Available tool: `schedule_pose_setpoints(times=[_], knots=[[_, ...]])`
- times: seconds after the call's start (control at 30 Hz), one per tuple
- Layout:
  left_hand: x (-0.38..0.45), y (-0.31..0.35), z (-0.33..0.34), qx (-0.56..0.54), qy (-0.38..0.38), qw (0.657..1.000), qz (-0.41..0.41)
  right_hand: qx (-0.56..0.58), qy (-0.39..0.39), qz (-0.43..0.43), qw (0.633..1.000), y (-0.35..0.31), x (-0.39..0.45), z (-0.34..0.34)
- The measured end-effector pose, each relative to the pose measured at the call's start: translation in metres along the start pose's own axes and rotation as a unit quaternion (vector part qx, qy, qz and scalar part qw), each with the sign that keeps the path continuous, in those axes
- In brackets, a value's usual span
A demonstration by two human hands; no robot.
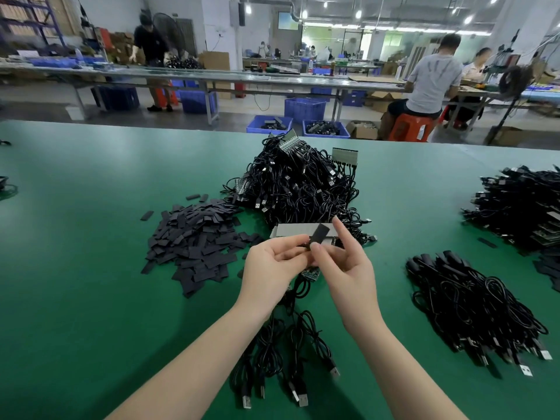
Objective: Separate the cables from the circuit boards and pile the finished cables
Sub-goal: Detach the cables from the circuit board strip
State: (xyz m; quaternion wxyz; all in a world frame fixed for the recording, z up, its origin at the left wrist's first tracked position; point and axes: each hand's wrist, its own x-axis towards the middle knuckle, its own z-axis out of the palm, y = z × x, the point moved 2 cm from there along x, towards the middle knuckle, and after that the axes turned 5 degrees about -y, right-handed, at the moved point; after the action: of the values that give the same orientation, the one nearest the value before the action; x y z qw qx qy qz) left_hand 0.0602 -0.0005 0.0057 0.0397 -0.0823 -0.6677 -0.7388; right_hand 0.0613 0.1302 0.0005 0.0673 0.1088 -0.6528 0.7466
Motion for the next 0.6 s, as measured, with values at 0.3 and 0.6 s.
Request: schedule_pose_setpoints(times=[0.3, 0.6], knots=[[0.000, -0.024, -0.005, 0.042, -0.041, 0.998, 0.013, 0.149, 0.099, 0.137, 0.974, 0.005, 0.002, -0.017], [0.023, -0.060, -0.097, 0.288, 0.121, 0.948, -0.050, -0.581, 0.222, 0.147, 0.770, -0.022, 0.034, -0.187]])
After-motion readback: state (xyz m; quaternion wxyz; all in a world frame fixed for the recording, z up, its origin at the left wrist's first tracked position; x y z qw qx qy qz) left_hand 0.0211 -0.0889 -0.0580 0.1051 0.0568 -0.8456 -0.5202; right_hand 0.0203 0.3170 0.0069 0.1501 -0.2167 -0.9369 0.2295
